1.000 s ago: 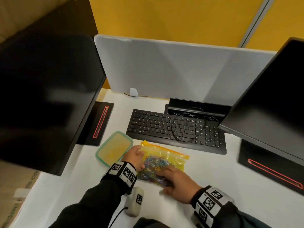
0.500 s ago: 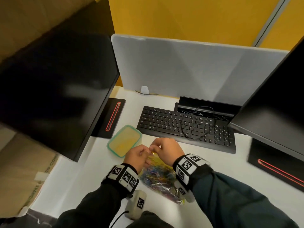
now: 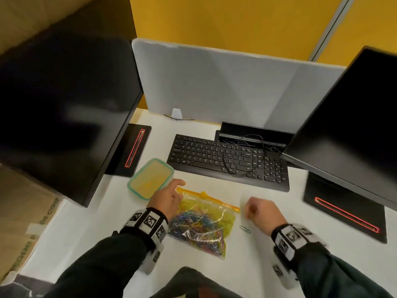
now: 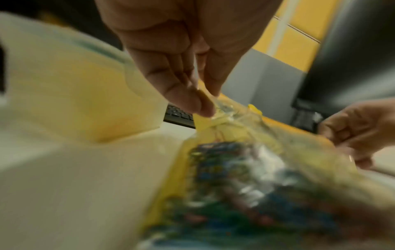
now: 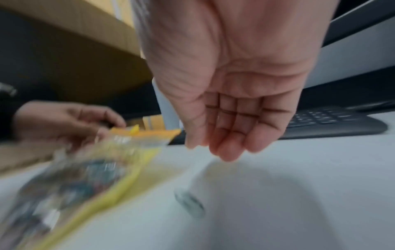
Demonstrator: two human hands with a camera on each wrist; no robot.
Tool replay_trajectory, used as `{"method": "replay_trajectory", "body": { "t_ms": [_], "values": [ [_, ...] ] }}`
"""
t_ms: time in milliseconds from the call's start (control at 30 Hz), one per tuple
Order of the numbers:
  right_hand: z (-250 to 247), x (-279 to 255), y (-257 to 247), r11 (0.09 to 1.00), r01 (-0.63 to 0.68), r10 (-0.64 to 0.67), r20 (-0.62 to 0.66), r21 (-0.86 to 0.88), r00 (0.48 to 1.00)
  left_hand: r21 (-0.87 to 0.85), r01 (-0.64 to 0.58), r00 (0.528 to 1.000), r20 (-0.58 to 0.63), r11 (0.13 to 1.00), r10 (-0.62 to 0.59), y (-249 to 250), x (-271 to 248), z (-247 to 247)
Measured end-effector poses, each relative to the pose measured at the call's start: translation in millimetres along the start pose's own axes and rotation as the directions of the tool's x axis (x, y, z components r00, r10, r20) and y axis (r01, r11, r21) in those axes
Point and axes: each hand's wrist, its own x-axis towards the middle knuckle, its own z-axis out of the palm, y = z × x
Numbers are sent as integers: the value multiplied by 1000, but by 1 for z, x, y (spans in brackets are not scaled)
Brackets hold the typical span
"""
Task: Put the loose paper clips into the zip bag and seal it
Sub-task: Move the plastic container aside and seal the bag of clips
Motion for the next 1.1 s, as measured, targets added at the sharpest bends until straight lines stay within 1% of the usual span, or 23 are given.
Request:
{"method": "replay_trajectory", "body": {
  "t_ms": [67,100,167,233,300,467,533,633,700,733,800,833,867,900,933,967,1033,1100],
  "values": [
    [12,-16,13,992,-54,64,88,-111,994,138,-86,996,30,987,82,1,1,-2],
    [19,-21,15,990,-65,78,103,-125,992,171,-117,993,33,978,113,1,3,-1],
    [29,-27,14,988,-71,80,63,-138,995,200,-147,989,32,969,144,0,5,0],
    [35,-27,9,980,-52,57,17,-189,998,220,-168,986,26,961,166,-1,7,1],
    [38,-24,3,969,-45,51,19,-243,999,240,-175,984,39,955,171,0,9,1],
    [45,-18,-4,930,-33,75,101,-366,992,253,-195,980,87,948,179,-5,12,3],
    [46,-19,-4,917,-17,72,124,-399,990,276,-213,975,123,937,185,-7,13,4],
    [45,-22,-5,899,21,48,147,-437,988,275,-208,969,190,939,159,-8,13,5],
    [41,-24,-3,925,9,42,124,-381,991,260,-195,967,213,946,141,-5,13,4],
    [36,-25,-2,948,-20,48,83,-318,995,257,-191,967,215,947,136,-4,13,4],
    [24,-23,1,987,-88,80,-71,-133,994,244,-187,968,211,952,136,-4,11,2],
    [17,-22,-1,996,-86,84,-158,-5,984,225,-185,968,208,957,138,-3,10,2],
    [11,-19,-6,992,-41,68,-235,116,970,202,-181,969,204,963,140,-3,9,1],
    [6,-15,-14,979,31,30,-292,200,956,176,-176,970,200,969,140,-2,8,1],
    [3,-10,-26,963,101,-19,-311,249,950,149,-167,971,194,975,137,-1,7,1],
    [1,-5,-42,949,161,-76,-298,272,952,118,-158,973,186,980,134,-1,7,1],
    [2,5,-75,930,265,-205,-239,254,949,76,-154,976,165,985,140,-1,6,0],
    [6,16,-100,910,377,-343,-196,175,919,68,-176,976,143,982,165,-2,5,0]
  ]
}}
